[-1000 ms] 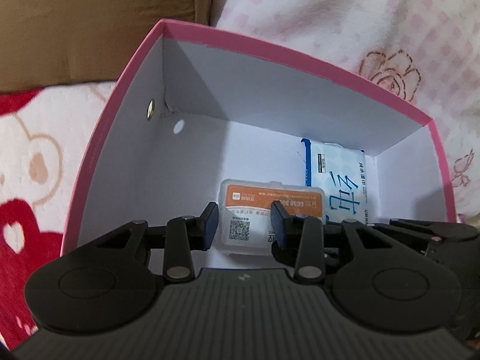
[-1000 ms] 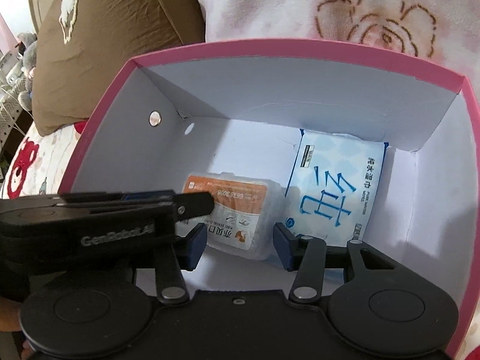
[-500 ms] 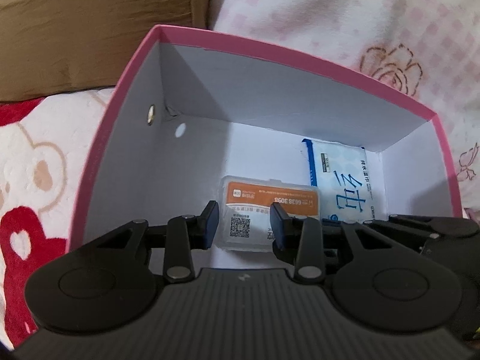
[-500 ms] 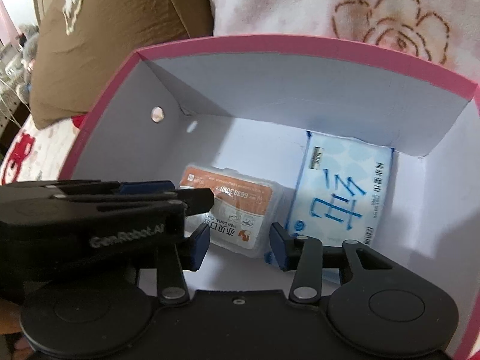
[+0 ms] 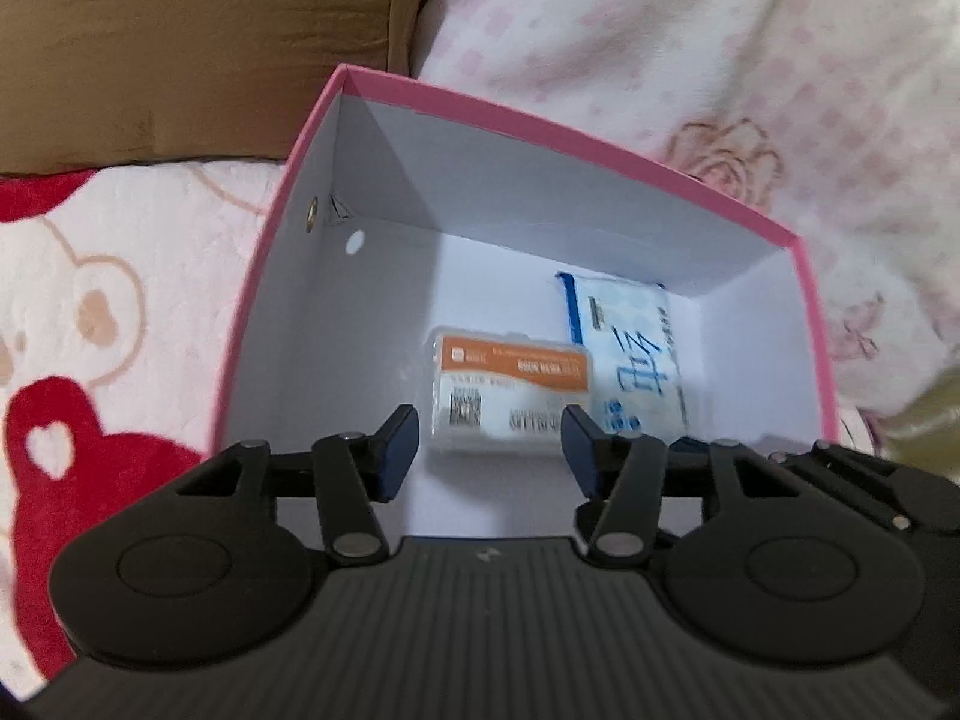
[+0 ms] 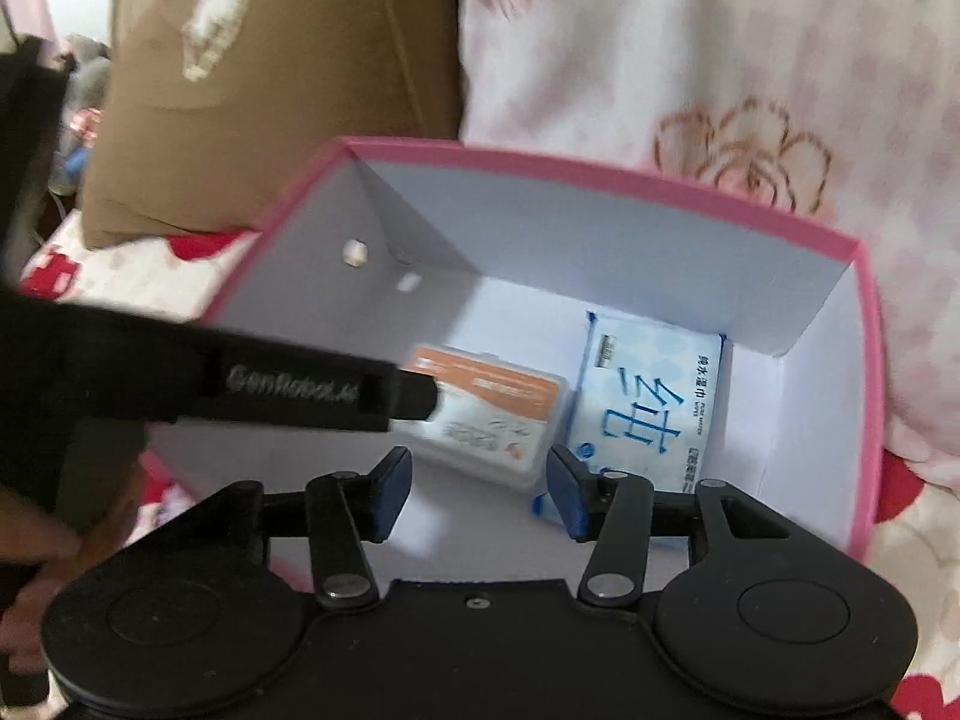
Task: Organize objects
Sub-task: 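Withdraw the left gripper from the box toward the purple plush toy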
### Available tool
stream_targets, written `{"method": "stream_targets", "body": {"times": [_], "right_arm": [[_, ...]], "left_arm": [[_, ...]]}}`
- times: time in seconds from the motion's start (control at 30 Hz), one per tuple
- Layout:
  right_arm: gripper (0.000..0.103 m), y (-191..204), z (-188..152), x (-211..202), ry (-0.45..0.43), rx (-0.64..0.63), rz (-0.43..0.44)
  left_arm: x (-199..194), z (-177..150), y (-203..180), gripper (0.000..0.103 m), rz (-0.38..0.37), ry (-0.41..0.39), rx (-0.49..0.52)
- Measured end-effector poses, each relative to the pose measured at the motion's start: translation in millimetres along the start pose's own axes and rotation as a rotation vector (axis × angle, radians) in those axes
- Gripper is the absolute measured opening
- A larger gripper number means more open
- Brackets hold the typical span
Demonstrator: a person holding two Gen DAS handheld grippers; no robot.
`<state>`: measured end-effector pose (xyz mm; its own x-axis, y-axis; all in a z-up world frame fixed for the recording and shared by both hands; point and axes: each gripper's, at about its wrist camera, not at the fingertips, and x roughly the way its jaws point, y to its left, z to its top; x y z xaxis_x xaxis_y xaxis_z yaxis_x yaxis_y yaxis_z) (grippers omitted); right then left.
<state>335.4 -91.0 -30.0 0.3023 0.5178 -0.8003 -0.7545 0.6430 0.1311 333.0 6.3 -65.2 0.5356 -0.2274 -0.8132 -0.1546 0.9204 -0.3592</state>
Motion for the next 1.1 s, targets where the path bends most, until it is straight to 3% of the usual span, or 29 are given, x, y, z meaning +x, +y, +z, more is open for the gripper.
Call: {"method": "stream_targets", "body": {"times": [0.27,0.5,0.6,1.1], "right_arm": [[0.058,30,-17,-50,-0.084,-0.057,-0.082],[0.063,59,-22,-94,-0.169,-0.024,-0.109],[0.063,68,-25,-104,-0.162,-0.014,-0.077],[0.068,104,-52,-149,-0.125,-0.03,-0.086]], "left_arm": [[-71,-8,-5,0.061,-0.059,-0.018,0.071],[-126,-24,-5,0.062,-0.041,0.007,0.093],[-144,-28,-6,0.062,-0.035,-0.003,0.093],[-207,-61,12,0.064,-0.043,0.008,0.129]]}}
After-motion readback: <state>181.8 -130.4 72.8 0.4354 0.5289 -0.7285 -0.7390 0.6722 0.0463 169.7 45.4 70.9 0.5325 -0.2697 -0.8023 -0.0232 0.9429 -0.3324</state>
